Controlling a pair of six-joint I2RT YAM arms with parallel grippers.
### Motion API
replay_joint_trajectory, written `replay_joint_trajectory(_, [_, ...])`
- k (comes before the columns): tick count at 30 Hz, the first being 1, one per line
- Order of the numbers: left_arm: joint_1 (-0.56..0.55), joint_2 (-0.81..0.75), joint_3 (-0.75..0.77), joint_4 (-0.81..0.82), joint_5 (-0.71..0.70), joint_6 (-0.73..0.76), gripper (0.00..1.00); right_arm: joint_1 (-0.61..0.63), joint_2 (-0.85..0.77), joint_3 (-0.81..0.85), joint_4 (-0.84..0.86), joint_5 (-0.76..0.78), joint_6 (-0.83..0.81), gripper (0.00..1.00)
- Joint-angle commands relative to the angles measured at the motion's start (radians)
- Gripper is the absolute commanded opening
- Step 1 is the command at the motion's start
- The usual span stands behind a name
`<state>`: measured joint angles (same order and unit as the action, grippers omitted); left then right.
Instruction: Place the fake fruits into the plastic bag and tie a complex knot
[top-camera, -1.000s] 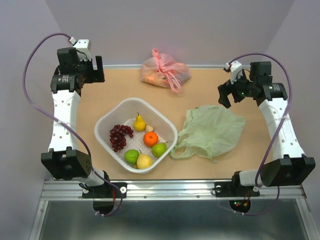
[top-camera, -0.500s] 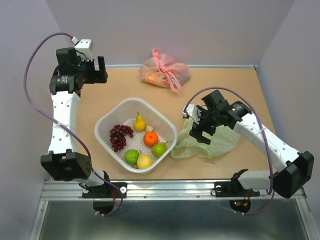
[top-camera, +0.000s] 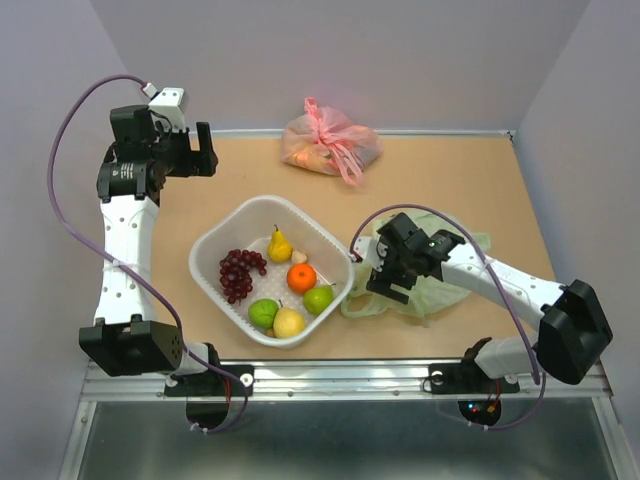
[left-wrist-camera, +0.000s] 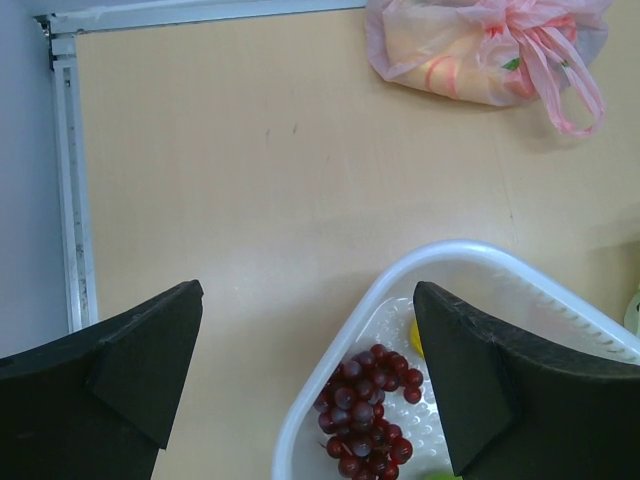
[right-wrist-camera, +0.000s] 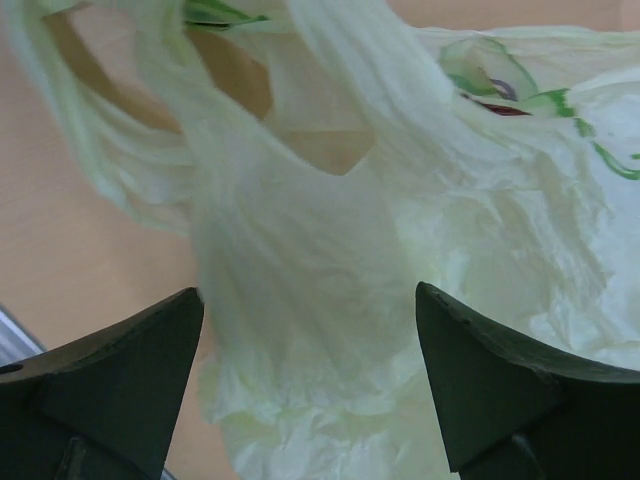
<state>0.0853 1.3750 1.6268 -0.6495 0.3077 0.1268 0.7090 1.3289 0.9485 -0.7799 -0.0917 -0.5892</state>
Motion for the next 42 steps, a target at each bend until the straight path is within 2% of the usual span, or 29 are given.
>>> replay_joint_trajectory(1, [-0.001,-0.045,-0.018,0.027,0.014,0.013,0.99,0.004,0.012,-0.013,0.168,0.138,0.049,0.83])
replay_joint_trajectory(2, [-0.002,-0.047,-0.019,0.037,0.019,0.013,0.99,0.004,0.009,-0.005,0.171,0.15,0.069,0.66])
replay_joint_trajectory(4, [-0.002,-0.057,-0.037,0.059,0.051,0.014,0.99,0.004,-0.019,0.027,0.171,0.176,0.081,0.41])
replay_joint_trajectory(5, [-0.001,-0.063,-0.045,0.092,0.066,0.01,0.99,0.003,-0.033,0.039,0.169,0.185,0.095,0.09])
replay_joint_trajectory(6, [-0.001,-0.068,-0.051,0.108,0.118,0.011,0.99,0.003,-0.068,0.073,0.168,0.201,0.101,0.0])
replay_joint_trajectory(11, [-0.01,-0.083,-0.099,0.229,0.333,0.031,0.99,0.001,-0.209,0.194,0.165,0.21,0.127,0.0])
replay_joint_trajectory(15, [-0.063,-0.083,-0.145,0.336,0.407,0.016,0.99,0.001,-0.296,0.245,0.194,0.277,0.178,0.0])
replay_joint_trajectory(20, [-0.197,-0.011,-0.151,0.411,0.452,-0.021,0.99,0.001,-0.367,0.272,0.275,0.355,0.198,0.0])
replay_joint_trajectory(24, [-0.304,0.065,-0.133,0.487,0.473,-0.094,0.99,0.001,-0.349,0.331,0.303,0.445,0.207,0.01])
replay_joint_trajectory(29, [-0.412,0.177,-0.143,0.602,0.524,-0.301,0.99,0.001,-0.344,0.381,0.343,0.457,0.219,0.0])
replay_joint_trajectory(32, [-0.475,0.232,-0.14,0.645,0.554,-0.361,0.99,0.001,-0.349,0.394,0.349,0.46,0.218,0.0])
replay_joint_trajectory(42, [-0.544,0.387,-0.074,0.683,0.567,-0.521,0.99,0.001,-0.353,0.414,0.429,0.497,0.138,0.0])
